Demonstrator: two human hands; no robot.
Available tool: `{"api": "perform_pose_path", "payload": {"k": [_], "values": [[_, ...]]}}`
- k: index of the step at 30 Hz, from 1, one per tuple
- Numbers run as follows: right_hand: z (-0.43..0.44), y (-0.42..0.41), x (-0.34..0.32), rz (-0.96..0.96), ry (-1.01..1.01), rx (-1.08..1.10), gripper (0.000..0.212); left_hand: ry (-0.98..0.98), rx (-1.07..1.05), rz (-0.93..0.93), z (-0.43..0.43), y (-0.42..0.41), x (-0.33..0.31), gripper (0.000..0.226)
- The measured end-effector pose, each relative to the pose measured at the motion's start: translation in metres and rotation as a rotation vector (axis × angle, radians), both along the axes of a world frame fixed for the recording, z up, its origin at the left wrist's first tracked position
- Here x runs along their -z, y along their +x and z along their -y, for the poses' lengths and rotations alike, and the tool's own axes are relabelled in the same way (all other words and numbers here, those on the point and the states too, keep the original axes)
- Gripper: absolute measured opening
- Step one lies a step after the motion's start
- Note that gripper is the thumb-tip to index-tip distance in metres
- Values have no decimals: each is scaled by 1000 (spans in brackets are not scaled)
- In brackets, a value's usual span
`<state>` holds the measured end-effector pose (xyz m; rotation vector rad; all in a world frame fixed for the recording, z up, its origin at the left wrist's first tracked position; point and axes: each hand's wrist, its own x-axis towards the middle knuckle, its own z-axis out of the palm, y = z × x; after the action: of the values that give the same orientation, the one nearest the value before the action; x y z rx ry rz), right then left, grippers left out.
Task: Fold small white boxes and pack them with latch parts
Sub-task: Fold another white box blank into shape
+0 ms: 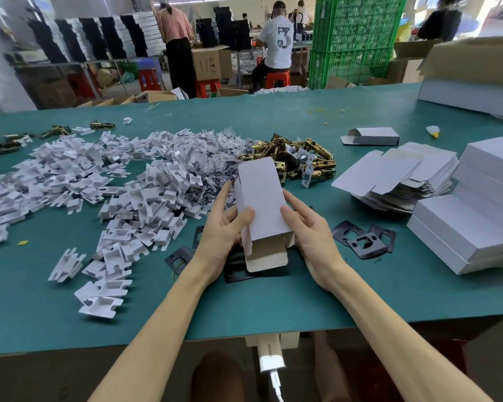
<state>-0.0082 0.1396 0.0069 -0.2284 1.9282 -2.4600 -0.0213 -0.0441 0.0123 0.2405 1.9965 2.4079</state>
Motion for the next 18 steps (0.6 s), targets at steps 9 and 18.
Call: {"api": "perform_pose_path", "payload": {"k": [9, 18], "values": [[2, 1, -4, -37, 13, -33, 54, -48, 64, 22, -3, 2, -1, 67], [4, 1, -4, 3, 32, -18, 74, -75, 51, 3, -4, 4, -3, 65]]}}
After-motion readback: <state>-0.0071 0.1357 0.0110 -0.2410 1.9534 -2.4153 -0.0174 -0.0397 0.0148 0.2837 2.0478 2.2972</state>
